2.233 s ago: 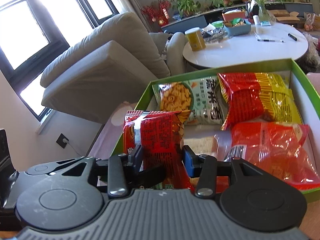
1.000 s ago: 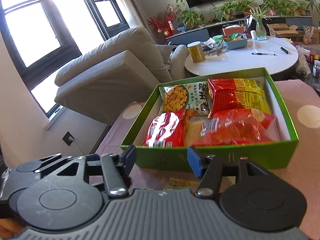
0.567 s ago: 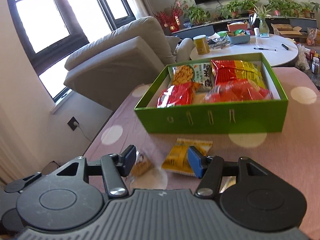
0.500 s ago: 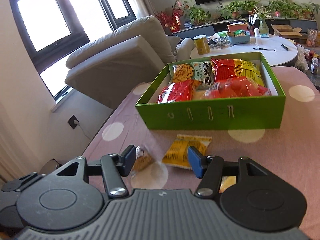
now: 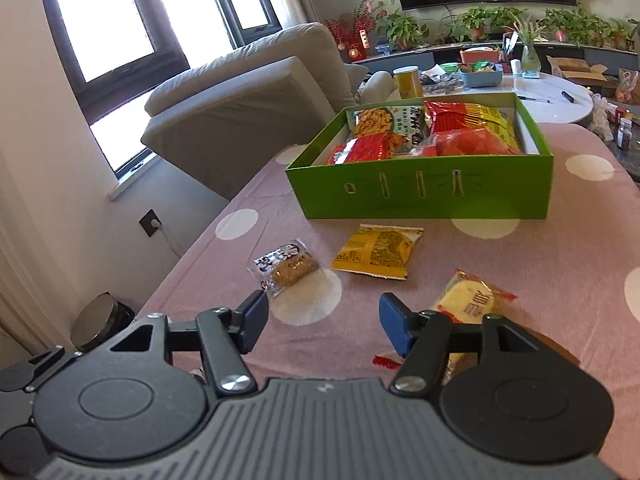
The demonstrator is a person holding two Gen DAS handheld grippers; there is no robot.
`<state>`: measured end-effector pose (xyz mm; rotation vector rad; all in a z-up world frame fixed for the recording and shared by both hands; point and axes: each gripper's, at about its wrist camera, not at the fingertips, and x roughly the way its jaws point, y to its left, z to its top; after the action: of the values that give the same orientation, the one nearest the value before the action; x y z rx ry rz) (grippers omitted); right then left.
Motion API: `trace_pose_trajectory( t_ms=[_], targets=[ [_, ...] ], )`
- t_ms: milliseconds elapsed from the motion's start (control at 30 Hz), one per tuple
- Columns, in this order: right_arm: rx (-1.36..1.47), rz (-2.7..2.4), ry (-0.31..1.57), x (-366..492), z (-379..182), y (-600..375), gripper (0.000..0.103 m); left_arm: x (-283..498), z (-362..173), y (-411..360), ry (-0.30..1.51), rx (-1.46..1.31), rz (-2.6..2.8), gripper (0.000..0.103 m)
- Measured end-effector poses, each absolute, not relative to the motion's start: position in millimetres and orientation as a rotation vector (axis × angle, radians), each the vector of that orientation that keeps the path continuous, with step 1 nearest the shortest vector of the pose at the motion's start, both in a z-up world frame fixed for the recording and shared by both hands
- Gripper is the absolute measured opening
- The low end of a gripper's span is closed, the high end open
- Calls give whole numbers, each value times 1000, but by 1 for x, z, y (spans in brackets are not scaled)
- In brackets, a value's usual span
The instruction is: Organize snacks
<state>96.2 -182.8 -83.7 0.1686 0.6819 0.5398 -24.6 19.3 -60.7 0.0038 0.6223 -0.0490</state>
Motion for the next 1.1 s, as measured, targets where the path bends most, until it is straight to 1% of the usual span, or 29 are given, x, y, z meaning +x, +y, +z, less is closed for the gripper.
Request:
trace_pose_trajectory(
  t_ms=[300,833,1100],
  targets=[
    [155,456,697,93,-92,-212,57,-4,-85,19,718,4,0,84],
    [100,410,747,95,-106,-211,59,12,-89,4,718,82,-8,84],
    [83,337,797,111,-112,-200,59,10,-91,7,737,121,-18,82]
  ],
)
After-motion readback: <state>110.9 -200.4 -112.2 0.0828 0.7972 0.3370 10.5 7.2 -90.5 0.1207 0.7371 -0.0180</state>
